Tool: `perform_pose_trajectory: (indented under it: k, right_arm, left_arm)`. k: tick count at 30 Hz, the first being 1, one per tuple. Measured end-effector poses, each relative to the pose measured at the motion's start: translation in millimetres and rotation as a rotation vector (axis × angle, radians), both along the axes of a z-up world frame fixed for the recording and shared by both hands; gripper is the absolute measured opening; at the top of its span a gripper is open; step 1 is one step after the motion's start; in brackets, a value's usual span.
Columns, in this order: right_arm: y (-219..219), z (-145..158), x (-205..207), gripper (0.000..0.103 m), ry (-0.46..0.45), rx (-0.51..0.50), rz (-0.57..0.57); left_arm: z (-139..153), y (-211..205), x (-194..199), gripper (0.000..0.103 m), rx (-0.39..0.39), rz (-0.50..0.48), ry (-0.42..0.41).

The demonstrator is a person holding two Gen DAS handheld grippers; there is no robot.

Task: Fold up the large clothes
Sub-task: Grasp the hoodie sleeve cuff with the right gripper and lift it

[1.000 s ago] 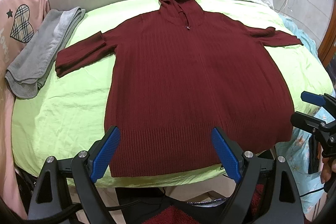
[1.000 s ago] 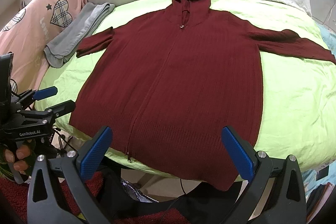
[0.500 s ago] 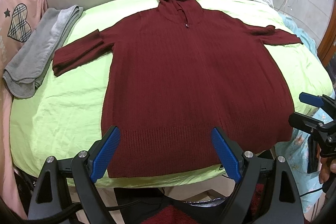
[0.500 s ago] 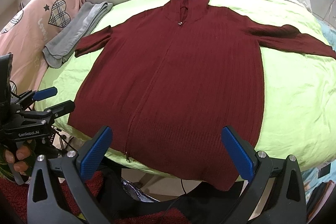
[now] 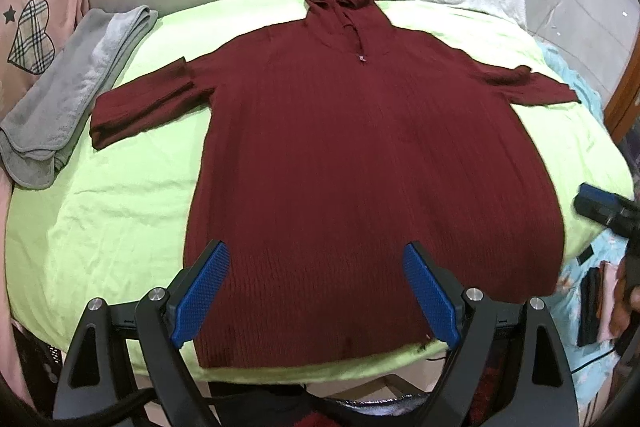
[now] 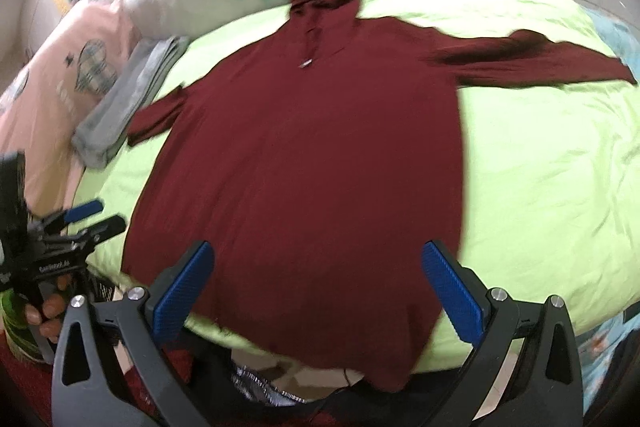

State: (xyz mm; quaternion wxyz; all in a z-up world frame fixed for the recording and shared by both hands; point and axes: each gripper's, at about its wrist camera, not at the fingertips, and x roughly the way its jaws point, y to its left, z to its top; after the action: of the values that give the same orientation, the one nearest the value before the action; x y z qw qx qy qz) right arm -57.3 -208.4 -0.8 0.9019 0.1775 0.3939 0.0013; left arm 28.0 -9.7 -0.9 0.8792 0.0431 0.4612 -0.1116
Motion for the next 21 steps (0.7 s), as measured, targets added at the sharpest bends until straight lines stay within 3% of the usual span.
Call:
perform_pose_trajectory:
  k: [4,6,9,10,11,16,19,21]
  right_arm:
    - [-56.9,0.0,7.1,0.102,-0.015,-0.007,-0.108]
    - [-92.4,1.5,10.3,0.096,-0.047,-0.002,-0.163]
    - [-154.7,0.2,19.2,0.08,-0.043,0.013,-0.277]
    - [-177.1,-1.2,23.1,0.069,-0.034,0.028,-0.325]
    - [-203.4,-2.7,27.9,0.063,-0.03,0.043,-0.377]
    - [-303.5,-1.9,47.3,0.061,-0.022,0.051,-0.571]
    - [-361.2,-4.7,57.4,0.051,-0.013,0.062,-0.696]
    - [-393.5,-8.8,61.8,0.051,-0.021,0.085,-0.768]
  left_arm:
    - [-5.1,-2.0,20.0,0.09,0.035,0.008,0.009]
    - [-6.7,-3.9,30.9,0.09,0.04,0.013,0.014]
    - [-10.1,-8.9,45.6,0.09,0.052,0.016,0.026]
    - [-11.8,-10.4,49.8,0.09,0.051,0.017,0.033]
    - [-13.0,-12.4,54.1,0.09,0.047,0.017,0.041]
    - [-22.8,-26.6,71.6,0.09,0.051,0.003,0.085]
    - [-30.1,-35.4,82.8,0.09,0.059,-0.006,0.108]
    - [-35.5,-40.7,90.6,0.09,0.059,-0.01,0.124]
